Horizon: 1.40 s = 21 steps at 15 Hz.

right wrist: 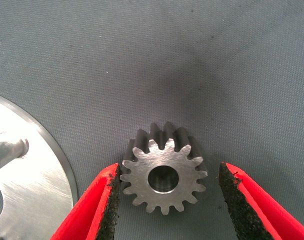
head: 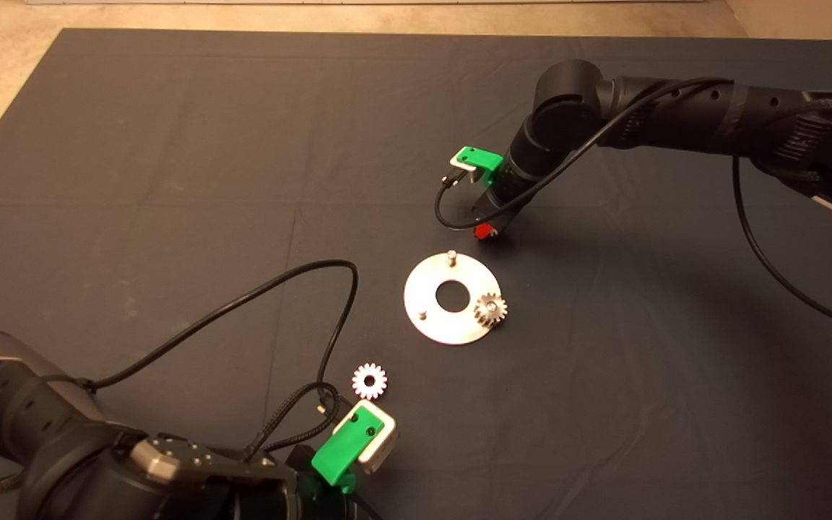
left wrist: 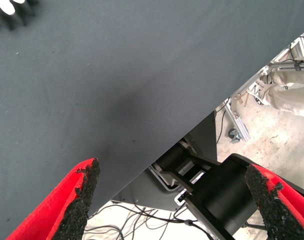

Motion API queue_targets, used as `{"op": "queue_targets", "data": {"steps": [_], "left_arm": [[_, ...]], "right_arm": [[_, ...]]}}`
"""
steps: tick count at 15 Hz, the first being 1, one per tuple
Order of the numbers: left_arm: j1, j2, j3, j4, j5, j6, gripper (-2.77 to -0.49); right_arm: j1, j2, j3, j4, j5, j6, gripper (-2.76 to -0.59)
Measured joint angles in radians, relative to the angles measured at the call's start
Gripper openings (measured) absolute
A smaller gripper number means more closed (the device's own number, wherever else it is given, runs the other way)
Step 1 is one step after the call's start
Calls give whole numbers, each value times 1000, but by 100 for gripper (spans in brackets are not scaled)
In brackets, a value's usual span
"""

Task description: Install three planetary gears onto the carrier pins

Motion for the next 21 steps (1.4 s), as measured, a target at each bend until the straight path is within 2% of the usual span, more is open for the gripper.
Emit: {"op": "queue_targets", "data": {"steps": [6, 7, 10, 11, 21], "left_arm": [[0, -5, 0, 0, 0, 0, -119], [0, -7, 0, 0, 0, 0, -119], [-1, -8, 0, 0, 0, 0, -119], [-3, -9, 0, 0, 0, 0, -119], [-6, -24, 0, 0, -5, 0, -119]], "right_arm": [[-5, 0, 0, 3, -1, 0, -195], [-5, 0, 1, 8, -1, 0, -209], [-5, 0, 1, 12, -5, 0, -211], [-5, 0, 1, 13, -4, 0, -219], [-5, 0, 4, 27, -8, 0, -229]]}}
